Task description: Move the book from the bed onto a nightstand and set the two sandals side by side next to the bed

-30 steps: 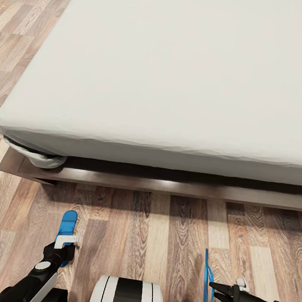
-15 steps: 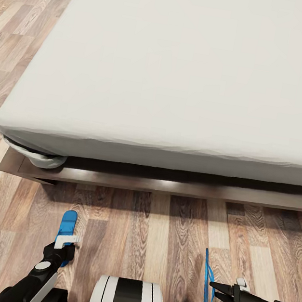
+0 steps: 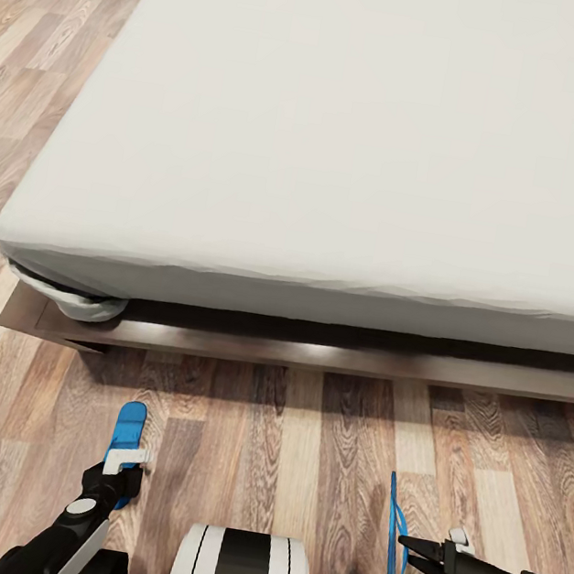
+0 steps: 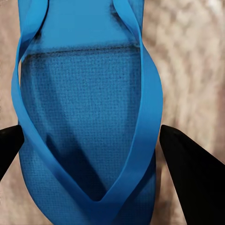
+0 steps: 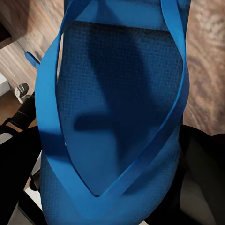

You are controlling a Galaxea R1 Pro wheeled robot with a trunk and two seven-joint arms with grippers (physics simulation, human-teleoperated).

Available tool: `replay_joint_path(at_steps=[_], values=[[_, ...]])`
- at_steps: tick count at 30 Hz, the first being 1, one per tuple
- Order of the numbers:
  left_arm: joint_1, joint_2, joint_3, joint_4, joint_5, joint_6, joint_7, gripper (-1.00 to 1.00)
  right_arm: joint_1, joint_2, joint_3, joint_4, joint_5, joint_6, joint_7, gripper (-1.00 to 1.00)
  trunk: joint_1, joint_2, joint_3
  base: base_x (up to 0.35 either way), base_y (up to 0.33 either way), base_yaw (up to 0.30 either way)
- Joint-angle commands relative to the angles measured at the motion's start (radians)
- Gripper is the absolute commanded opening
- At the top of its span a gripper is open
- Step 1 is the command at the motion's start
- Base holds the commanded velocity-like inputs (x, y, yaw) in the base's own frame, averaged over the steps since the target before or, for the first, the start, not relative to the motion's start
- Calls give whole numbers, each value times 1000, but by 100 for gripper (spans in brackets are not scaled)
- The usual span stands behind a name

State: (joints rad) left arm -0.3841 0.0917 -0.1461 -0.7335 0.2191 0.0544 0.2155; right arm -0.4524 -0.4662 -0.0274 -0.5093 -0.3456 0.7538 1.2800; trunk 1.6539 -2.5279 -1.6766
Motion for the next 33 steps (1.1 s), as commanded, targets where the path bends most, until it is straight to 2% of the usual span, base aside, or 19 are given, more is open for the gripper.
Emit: replay_joint_path(at_steps=[1,5,7,33], values=[[0,2,-7,3,11,4,8,-100,0,0,0,0,-4,9,2,-100,0,0,-1,0,0,0],[0,2,-7,3,11,4,8,-100,0,0,0,0,-4,9,2,-100,0,0,-1,0,0,0],[0,2,-7,3,11,4,8,-100,0,0,0,0,-4,9,2,-100,-1,0,7,0,0,0],[0,3,-7,3,11,4,8,-100,0,0,0,0,-4,9,2,-100,-1,1,11,0,0,0]])
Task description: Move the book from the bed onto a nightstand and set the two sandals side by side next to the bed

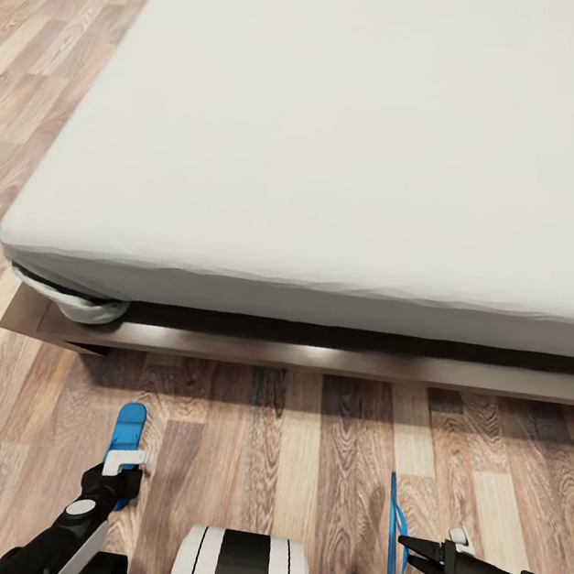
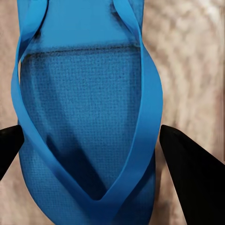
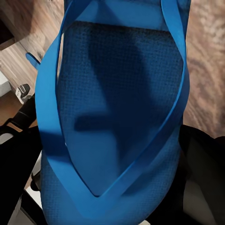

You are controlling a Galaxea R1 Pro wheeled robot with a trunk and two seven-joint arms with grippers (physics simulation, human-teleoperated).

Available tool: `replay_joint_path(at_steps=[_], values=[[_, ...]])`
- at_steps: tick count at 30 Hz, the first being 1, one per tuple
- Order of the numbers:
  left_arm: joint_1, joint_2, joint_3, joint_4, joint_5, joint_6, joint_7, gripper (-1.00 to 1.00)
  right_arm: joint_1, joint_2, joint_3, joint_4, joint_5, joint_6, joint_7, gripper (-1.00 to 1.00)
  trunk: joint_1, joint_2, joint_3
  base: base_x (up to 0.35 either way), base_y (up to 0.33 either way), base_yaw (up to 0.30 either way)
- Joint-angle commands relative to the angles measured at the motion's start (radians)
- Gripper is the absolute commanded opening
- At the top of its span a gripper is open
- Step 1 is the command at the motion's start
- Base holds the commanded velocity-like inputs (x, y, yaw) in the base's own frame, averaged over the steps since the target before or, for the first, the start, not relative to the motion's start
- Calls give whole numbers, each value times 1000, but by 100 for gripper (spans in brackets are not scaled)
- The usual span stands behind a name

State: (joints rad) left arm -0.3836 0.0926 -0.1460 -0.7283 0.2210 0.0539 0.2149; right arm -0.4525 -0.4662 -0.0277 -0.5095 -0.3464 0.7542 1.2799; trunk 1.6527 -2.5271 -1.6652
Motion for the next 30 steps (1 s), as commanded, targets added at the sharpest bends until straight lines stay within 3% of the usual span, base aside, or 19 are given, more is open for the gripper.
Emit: replay_joint_path(at_steps=[1,29,30], values=[[0,2,-7,-2,9,5,9,-100,0,0,0,0,-3,8,2,-100,-1,0,3,0,0,0],[0,1,-7,-2,8,4,9,-100,0,0,0,0,-3,8,2,-100,-1,0,7,0,0,0],[0,1,-7,-2,9,4,9,100,0,0,0,0,-3,8,2,-100,-1,0,7,0,0,0]])
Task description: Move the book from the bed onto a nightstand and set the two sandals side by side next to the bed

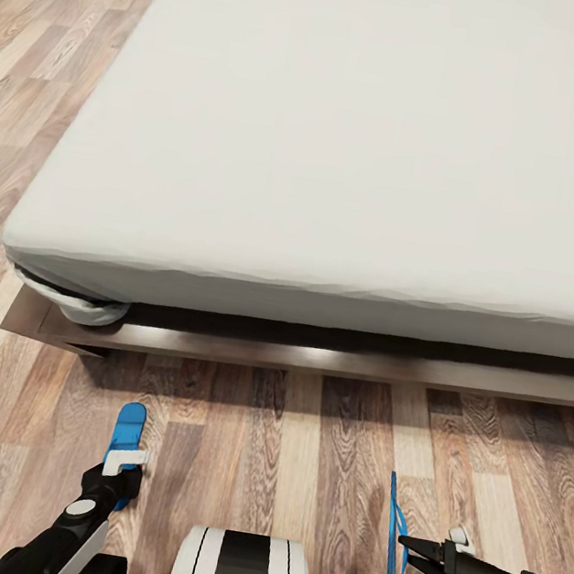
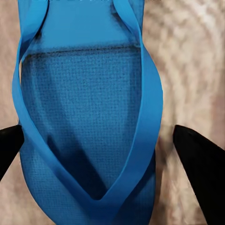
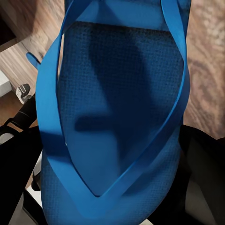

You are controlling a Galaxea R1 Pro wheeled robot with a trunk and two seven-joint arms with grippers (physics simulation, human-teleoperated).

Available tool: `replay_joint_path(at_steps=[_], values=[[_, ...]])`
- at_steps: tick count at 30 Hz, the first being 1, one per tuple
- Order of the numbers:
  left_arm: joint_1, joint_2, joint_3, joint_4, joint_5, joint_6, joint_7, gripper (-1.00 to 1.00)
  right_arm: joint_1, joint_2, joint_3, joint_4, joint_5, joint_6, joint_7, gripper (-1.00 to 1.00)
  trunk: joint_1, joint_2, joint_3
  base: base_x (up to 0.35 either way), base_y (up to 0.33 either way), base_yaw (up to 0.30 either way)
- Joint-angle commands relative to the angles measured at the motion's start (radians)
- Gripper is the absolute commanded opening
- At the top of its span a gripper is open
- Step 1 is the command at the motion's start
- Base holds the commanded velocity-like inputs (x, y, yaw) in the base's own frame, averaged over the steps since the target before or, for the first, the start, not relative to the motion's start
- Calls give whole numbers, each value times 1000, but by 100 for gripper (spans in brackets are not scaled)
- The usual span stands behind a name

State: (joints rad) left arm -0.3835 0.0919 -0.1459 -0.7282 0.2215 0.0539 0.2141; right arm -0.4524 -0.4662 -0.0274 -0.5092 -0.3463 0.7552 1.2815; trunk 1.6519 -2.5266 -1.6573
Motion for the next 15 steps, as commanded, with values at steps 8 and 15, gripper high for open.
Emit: replay_joint_path(at_steps=[8,15], values=[[0,2,-8,-2,8,4,10,100,0,0,0,0,-3,7,1,-100,0,0,-1,0,0,0],[0,2,-8,-3,8,4,10,100,0,0,0,0,-3,7,1,-100,0,0,-1,0,0,0]])
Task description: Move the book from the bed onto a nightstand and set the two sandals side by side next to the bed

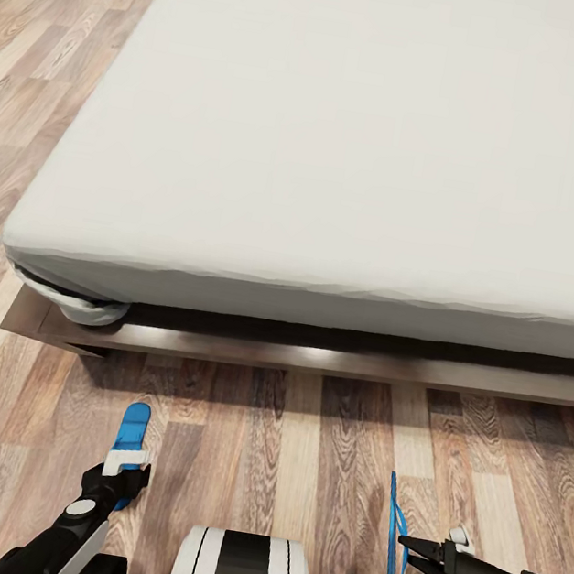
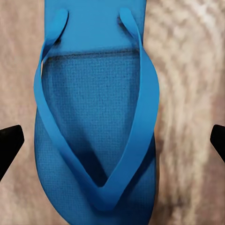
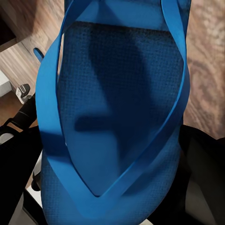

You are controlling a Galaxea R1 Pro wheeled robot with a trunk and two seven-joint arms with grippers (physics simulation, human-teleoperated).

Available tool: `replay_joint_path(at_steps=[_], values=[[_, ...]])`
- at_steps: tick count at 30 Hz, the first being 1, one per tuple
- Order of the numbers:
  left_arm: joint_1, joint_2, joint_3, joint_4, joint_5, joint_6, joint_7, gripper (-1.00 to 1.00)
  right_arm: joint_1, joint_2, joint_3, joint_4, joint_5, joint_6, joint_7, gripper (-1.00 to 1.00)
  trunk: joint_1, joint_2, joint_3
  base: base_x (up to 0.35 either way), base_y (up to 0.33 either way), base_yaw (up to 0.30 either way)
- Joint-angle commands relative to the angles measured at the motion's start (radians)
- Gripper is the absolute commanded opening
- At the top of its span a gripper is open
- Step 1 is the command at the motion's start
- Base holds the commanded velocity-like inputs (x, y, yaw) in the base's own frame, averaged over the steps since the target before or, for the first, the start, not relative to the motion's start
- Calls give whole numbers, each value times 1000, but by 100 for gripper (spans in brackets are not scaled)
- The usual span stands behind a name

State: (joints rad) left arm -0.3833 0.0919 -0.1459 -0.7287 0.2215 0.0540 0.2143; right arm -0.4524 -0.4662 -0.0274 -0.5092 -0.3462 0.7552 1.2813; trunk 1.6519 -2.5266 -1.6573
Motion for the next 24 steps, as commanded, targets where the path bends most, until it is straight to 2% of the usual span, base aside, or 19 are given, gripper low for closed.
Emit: replay_joint_path(at_steps=[1,6,24], values=[[0,2,-7,-2,8,4,10,100,0,0,0,0,-4,7,1,-100,0,0,-1,0,0,0],[-1,2,-7,-2,9,5,10,100,0,-1,0,0,-4,7,1,-100,0,0,-1,0,0,0],[0,2,-7,-3,9,6,10,100,0,-1,0,0,-4,7,1,-100,-8,4,69,0,0,0]])
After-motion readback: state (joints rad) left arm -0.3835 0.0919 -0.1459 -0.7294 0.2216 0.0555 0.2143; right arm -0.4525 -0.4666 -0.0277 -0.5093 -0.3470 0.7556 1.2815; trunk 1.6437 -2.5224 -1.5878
